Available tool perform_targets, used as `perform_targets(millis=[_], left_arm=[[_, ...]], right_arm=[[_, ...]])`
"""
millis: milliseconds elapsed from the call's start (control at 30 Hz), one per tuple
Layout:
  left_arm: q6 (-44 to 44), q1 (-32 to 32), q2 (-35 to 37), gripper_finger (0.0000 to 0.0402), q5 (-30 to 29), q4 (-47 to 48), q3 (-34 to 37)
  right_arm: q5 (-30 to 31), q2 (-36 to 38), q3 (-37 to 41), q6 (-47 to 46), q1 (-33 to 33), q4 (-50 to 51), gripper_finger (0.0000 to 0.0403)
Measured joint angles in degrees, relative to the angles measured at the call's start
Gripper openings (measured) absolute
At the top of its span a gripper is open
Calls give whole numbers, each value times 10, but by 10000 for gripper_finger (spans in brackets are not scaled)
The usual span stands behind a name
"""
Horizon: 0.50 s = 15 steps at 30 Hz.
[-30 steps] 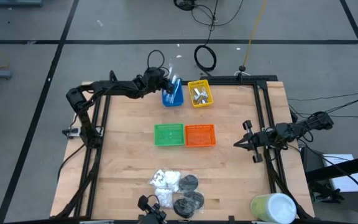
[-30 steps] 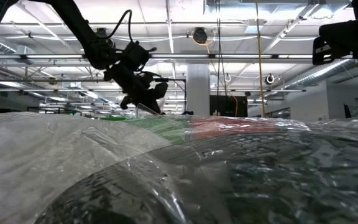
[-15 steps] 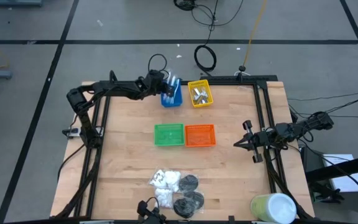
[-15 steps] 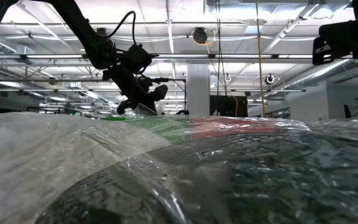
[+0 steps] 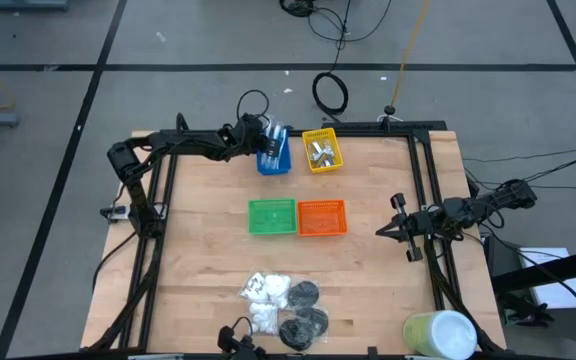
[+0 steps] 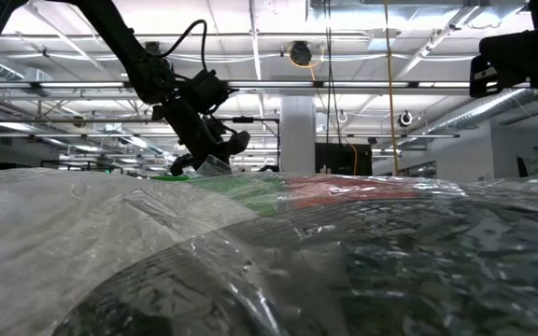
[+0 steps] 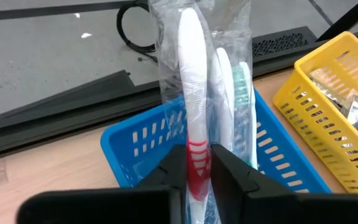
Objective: Pick & Place Travel size toiletries
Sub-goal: Put the red toothbrush into the blue bin
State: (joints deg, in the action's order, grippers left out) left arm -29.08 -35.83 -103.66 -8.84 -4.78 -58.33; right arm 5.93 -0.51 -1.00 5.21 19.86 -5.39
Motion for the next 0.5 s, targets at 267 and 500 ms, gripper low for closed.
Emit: perform_targets(millis=[267,500], left_arm=[[-22,0,0,115,0,3,0],[29,0,4,179,19,4,0]], right_arm=[[0,0,0,0,0,0,0],[0,0,0,0,0,0,0]])
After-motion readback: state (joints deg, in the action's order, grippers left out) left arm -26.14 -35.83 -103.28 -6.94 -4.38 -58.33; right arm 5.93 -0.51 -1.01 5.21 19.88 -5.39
